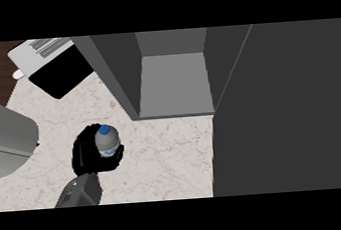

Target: Pick up the bottled water, place it into the cabinet and close the cabinet

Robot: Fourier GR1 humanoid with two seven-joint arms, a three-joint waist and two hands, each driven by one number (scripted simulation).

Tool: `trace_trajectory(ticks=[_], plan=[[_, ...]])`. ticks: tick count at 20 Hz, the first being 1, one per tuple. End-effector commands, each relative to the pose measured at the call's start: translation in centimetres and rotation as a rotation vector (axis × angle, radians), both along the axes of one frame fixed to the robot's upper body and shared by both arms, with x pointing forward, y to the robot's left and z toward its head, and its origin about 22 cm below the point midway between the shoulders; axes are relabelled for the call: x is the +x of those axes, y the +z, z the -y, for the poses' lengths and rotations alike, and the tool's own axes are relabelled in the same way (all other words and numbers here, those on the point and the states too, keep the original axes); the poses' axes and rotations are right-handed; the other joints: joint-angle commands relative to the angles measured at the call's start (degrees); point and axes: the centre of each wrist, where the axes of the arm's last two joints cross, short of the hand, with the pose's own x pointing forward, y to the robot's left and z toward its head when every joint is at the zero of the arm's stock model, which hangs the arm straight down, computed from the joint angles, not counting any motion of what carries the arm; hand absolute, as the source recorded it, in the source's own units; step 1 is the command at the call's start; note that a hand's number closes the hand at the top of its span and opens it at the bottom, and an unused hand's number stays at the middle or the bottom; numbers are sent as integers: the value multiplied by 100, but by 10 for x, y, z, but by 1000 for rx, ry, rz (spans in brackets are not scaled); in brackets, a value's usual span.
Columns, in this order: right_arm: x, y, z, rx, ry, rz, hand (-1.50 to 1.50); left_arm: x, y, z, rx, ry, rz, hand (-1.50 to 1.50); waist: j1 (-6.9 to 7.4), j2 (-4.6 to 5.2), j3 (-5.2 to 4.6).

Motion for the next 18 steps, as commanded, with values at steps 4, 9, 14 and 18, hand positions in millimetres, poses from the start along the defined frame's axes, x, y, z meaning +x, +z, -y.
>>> trace_trajectory(ticks=[4,9,14,18], plan=[[-1,27,-10,18,-15,77,-150,7,34,15,45,-75,85,150,78,-38,8],[7,17,-10,14,0,80,-150,14,74,53,27,-188,122,150,87,-37,7],[12,15,-4,11,2,66,-150,9,122,105,26,-227,174,150,54,-14,5],[16,14,-3,25,0,82,-150,-5,166,134,65,-287,156,150,86,-21,9]])
